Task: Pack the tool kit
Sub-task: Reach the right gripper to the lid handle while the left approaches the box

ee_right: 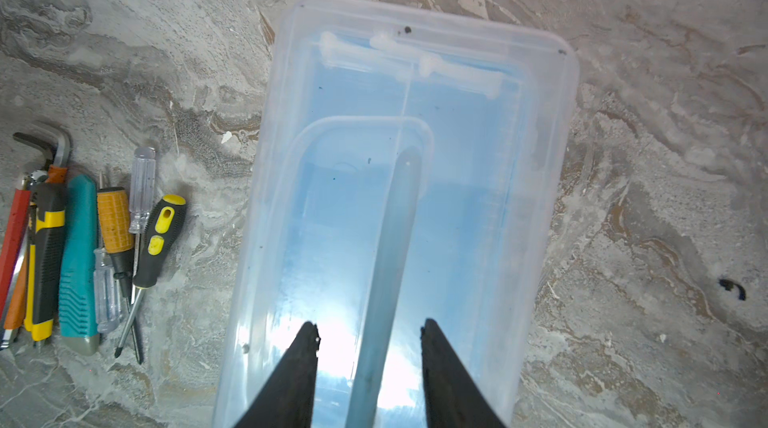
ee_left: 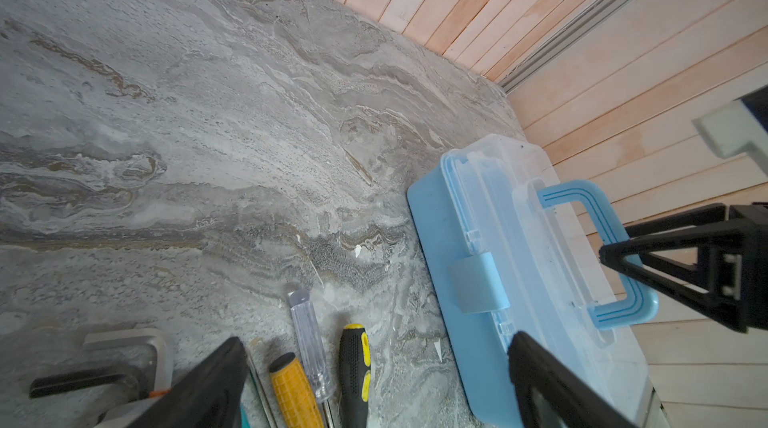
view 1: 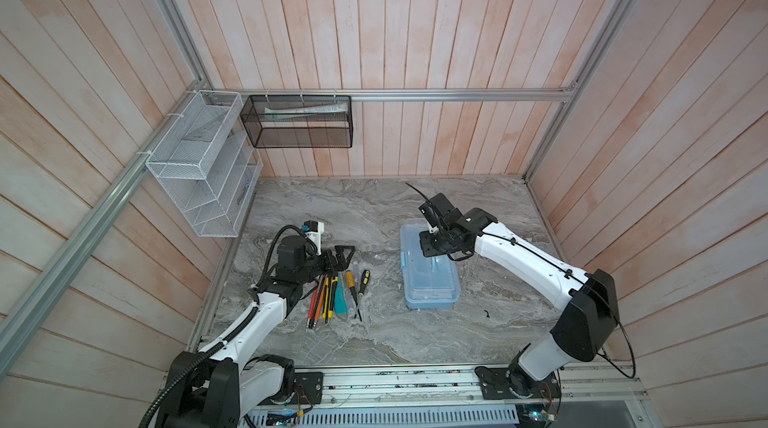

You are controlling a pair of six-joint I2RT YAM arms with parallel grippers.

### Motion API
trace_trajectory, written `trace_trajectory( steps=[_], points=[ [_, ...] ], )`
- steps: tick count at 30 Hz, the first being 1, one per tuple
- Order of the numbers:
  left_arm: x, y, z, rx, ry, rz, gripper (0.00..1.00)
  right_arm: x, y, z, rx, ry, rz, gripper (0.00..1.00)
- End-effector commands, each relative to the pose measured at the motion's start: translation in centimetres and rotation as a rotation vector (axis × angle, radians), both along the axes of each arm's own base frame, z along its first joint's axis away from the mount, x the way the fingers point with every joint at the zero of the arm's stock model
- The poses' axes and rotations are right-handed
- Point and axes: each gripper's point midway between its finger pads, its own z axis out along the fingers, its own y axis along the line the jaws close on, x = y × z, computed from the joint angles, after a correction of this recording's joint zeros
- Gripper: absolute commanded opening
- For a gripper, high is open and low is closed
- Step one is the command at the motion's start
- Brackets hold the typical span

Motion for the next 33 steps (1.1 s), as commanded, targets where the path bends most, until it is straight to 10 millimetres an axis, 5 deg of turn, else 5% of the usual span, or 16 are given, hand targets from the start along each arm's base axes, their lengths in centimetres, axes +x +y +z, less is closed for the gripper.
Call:
trace_trajectory(
  steps=[1,10,15,20,27,33],
  points=[
    [-0.3,-0.8,0.0,-0.023,-0.01,-0.029,1.0,-0.6,-0.5,-0.4,-0.021,0.023,-0.021,0.3],
    [-0.3,-1.4,0.8,-0.036,-0.022,-0.054,1.0,-1.1,-1.2,-1.7,-0.057,0.055,-0.04,0.18],
    [-0.4,-1.5,1.7,-0.041,-0.051,-0.058,1.0,-1.2,-1.4,-2.1,-0.074,0.065,-0.044,0.02],
    [-0.5,-1.5,2.9,-0.038,-0.082,-0.067,1.0,-0.7,-0.1,-1.4,0.0,0.041,-0.035,0.0],
    [-0.4,-1.5,4.8,0.002,-0.105,-0.081,1.0,1.1,3.6,2.7,0.261,-0.069,-0.005,0.0],
    [-0.3,-1.6,7.9,0.0,-0.147,-0.096,1.0,1.8,5.7,6.8,0.656,-0.125,0.039,0.0]
  ],
)
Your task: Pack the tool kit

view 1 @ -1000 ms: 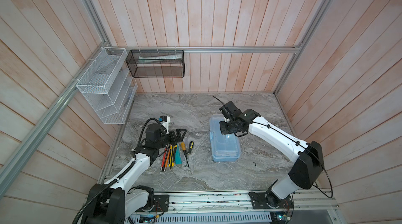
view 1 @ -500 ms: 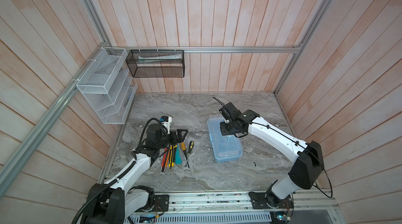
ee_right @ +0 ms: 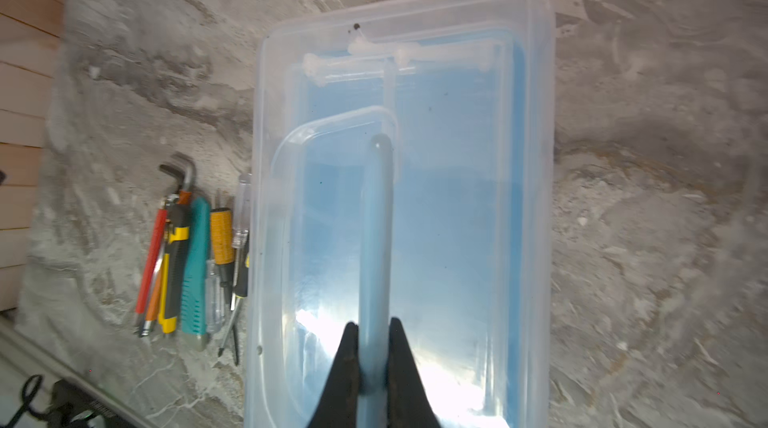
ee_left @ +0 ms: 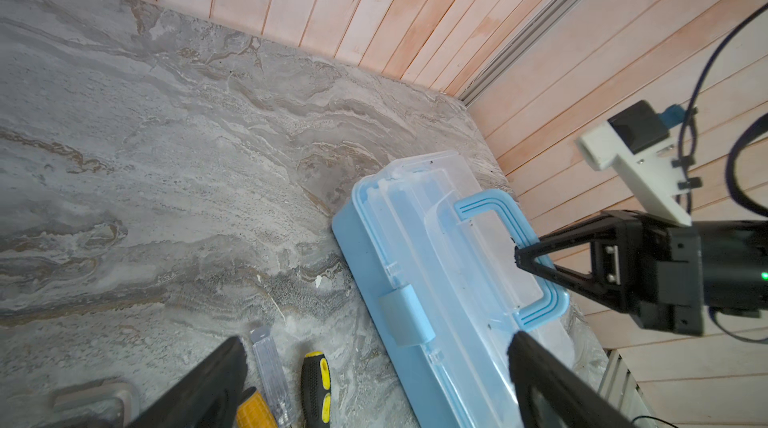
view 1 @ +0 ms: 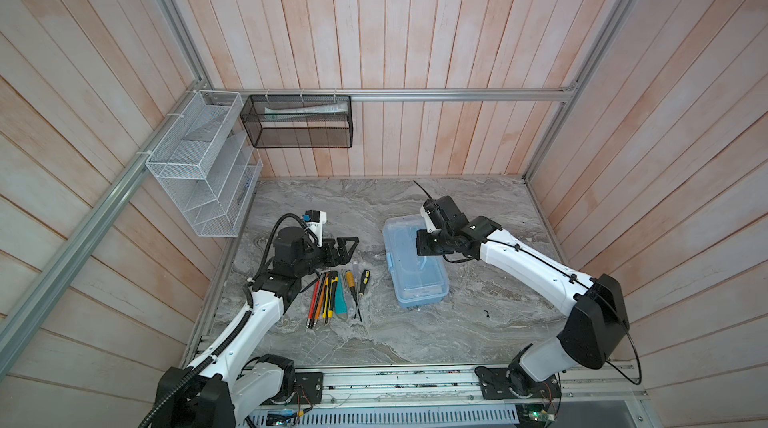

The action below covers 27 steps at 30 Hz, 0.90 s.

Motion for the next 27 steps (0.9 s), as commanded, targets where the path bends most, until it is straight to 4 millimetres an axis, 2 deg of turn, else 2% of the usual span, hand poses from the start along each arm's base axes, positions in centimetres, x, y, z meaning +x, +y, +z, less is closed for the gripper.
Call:
trace_trajectory(
  steps=[1,6,8,14,18,21,27],
  points=[
    [-0.5,-0.5,2.3,0.0,-0.039,-0.039,1.0,1.3,2.6,6.4,0.362,-0.127,0.037,0.0],
    [-1.0,-1.5,3.7,-0.061,-0.041,-0.082,1.0,0.2,1.3,6.1,0.62,-0.104,0.053,0.0],
    [-1.1,-2.1,3.9,-0.072,-0.035,-0.097,1.0,-0.1,-0.5,5.0,0.679,-0.089,0.024,0.0],
    [-0.9,-5.8,3.7,-0.034,-0.006,-0.155,1.0,-1.1,-5.0,0.8,0.585,-0.062,-0.022,0.0],
    [-0.6,-9.1,3.2,-0.012,0.032,-0.205,1.0,-1.3,-8.6,-0.4,0.595,-0.054,-0.079,0.0],
    [-0.3,-11.4,2.9,0.001,0.05,-0.244,1.0,-1.3,-11.1,-1.6,0.532,-0.057,-0.134,0.0],
    [0.2,-15.7,2.4,0.005,0.084,-0.299,1.0,-1.8,-13.4,-3.9,0.4,-0.052,-0.191,0.0]
  ],
)
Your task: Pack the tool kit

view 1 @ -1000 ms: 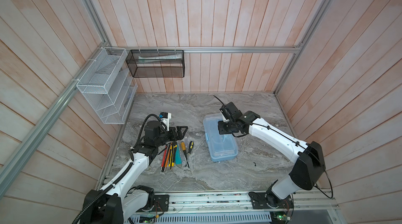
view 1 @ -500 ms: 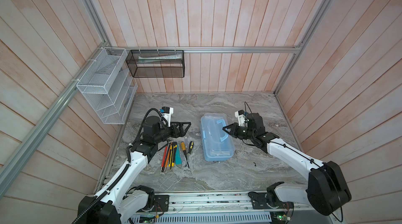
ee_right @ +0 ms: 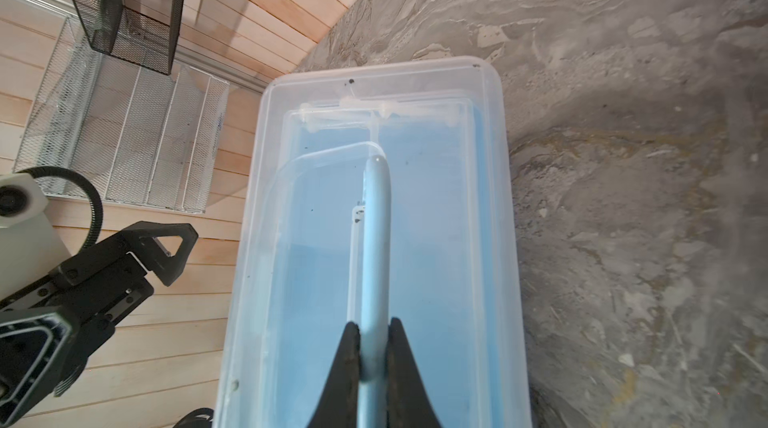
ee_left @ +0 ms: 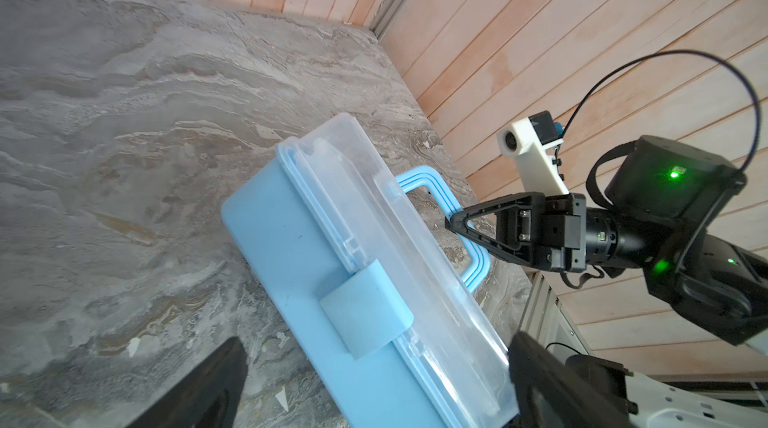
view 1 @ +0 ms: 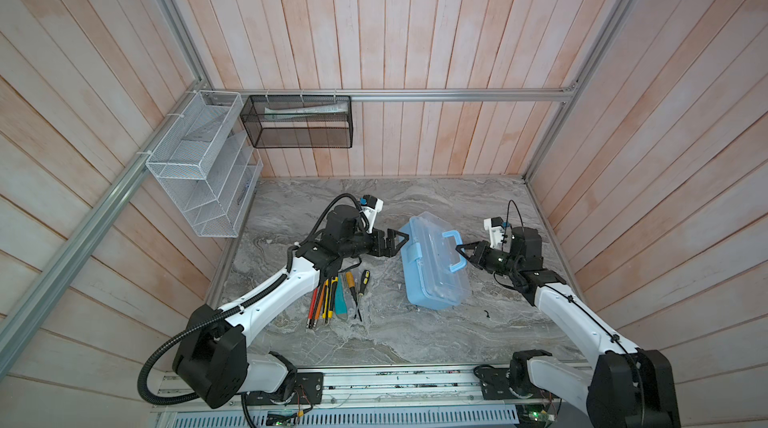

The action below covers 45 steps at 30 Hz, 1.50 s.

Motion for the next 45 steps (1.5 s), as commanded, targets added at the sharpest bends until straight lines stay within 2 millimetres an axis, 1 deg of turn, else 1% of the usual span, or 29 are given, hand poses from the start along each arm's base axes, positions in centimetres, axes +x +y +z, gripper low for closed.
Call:
trace_trajectory(
  steps=[1,3,6,9,11,14,17,24,28,31,34,38,40,43,45],
  points=[
    [0.7,-1.6,0.2,-0.008,0.018,0.002,1.0,-1.2,-1.2,-2.9,-0.123,0.042,-0.002,0.0],
    [0.7,-2.7,0.2,-0.028,0.036,-0.017,1.0,-1.3,-1.4,-3.1,-0.143,0.034,-0.004,0.0],
    [1.0,-3.8,0.2,-0.051,0.076,-0.025,1.0,-1.2,-1.5,-3.2,-0.147,0.015,-0.007,0.0],
    [0.9,-4.7,0.2,-0.067,0.111,-0.035,1.0,-1.3,-1.7,-3.3,-0.153,-0.006,-0.021,0.0],
    [0.7,-5.5,0.5,-0.069,0.112,-0.041,1.0,-1.3,-1.9,-3.3,-0.159,-0.017,-0.034,0.0],
    [0.6,-6.7,0.9,-0.065,0.107,-0.051,1.0,-1.3,-2.3,-4.0,-0.184,-0.005,-0.043,0.0],
    [0.9,-7.3,0.9,-0.053,0.122,-0.058,1.0,-1.4,-2.0,-3.9,-0.183,-0.005,-0.022,0.0],
    [1.4,-7.0,1.2,-0.024,0.124,-0.026,1.0,-1.1,-1.0,-2.0,-0.171,-0.063,-0.002,0.0],
    [1.1,-8.5,1.3,-0.066,0.14,-0.098,1.0,-1.1,-0.7,-1.8,-0.176,-0.081,0.001,0.0],
    [1.3,-9.1,0.6,-0.039,0.184,-0.102,1.0,-1.0,-0.6,-1.9,-0.173,-0.084,0.003,0.0],
    [1.2,-8.7,-0.1,0.015,0.228,-0.079,1.0,-0.9,-0.7,-2.0,-0.178,-0.083,0.002,0.0],
    [0.4,-7.1,-0.9,0.068,0.273,-0.03,1.0,-0.6,-0.9,-1.9,-0.184,-0.095,-0.023,0.0],
    [-0.2,-6.8,-1.3,0.064,0.3,-0.03,1.0,-0.5,-1.1,-1.7,-0.183,-0.103,-0.037,0.0],
    [-1.3,-7.0,-1.7,0.041,0.344,-0.057,1.0,-0.5,-1.2,-1.7,-0.182,-0.105,-0.047,0.0],
    [-1.6,-7.0,-2.0,0.028,0.356,-0.059,1.0,-0.6,-1.2,-1.7,-0.179,-0.106,-0.048,0.0]
  ],
)
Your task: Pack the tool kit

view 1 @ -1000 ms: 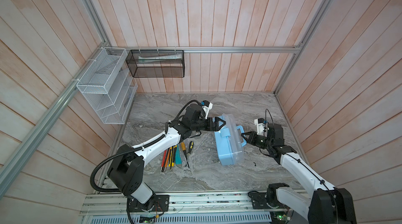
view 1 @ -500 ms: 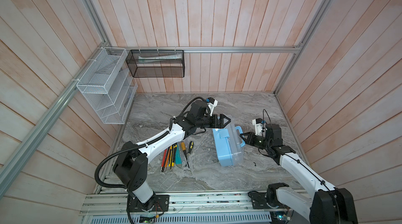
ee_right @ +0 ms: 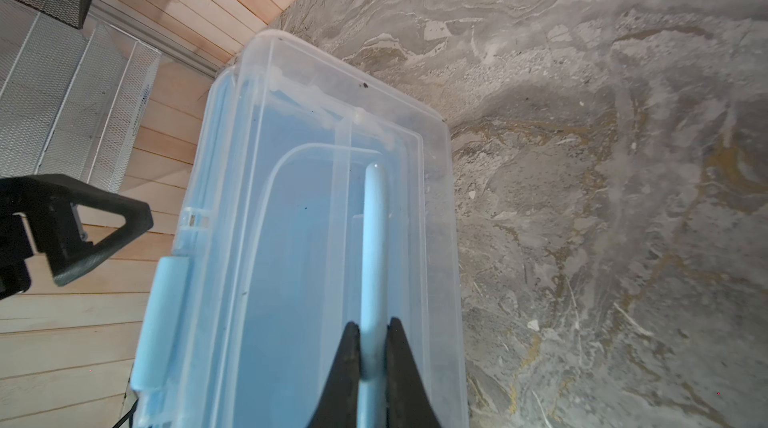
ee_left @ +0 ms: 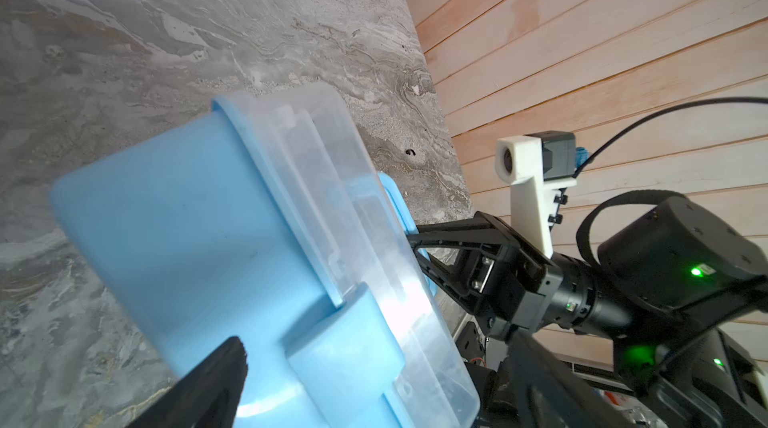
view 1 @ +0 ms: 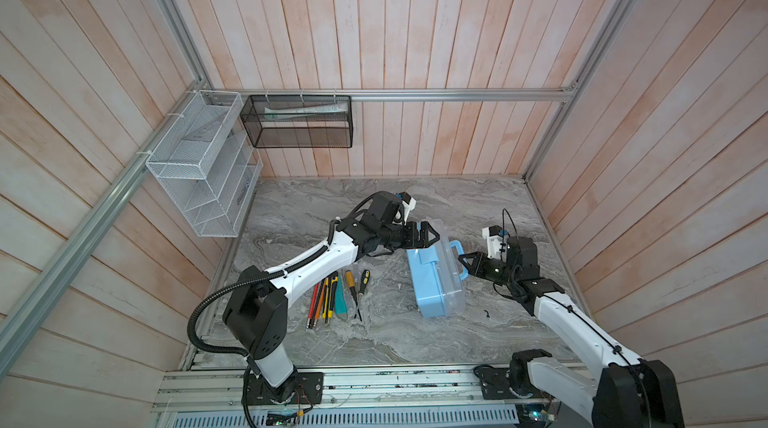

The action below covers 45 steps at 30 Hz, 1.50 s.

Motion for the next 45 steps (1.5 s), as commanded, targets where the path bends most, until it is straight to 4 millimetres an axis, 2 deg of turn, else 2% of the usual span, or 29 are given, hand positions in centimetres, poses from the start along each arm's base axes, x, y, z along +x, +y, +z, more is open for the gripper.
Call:
trace_trajectory(
  steps=[1,15,19,29,37,45],
  points=[
    [-1.5,0.1,-0.4,-0.023,0.05,-0.01,1.0,0.6,-0.2,1.1,-0.005,-0.06,-0.021,0.0],
    [-2.6,-0.9,-1.3,-0.112,0.095,-0.059,1.0,0.4,0.5,1.1,0.003,-0.052,-0.011,0.0],
    [-2.9,-0.7,-1.8,-0.079,0.1,-0.071,1.0,0.4,0.8,1.6,0.01,-0.071,-0.017,0.0],
    [-4.5,-1.9,-1.6,-0.195,0.152,-0.148,1.0,0.6,1.4,2.5,-0.041,-0.129,-0.033,0.0],
    [-5.9,-3.3,1.4,-0.46,0.132,-0.247,1.0,0.4,3.3,2.8,-0.045,-0.15,0.002,0.0],
    [-5.8,-3.5,2.7,-0.459,0.075,-0.273,1.0,0.4,2.5,3.2,-0.087,-0.161,-0.03,0.0]
  ],
)
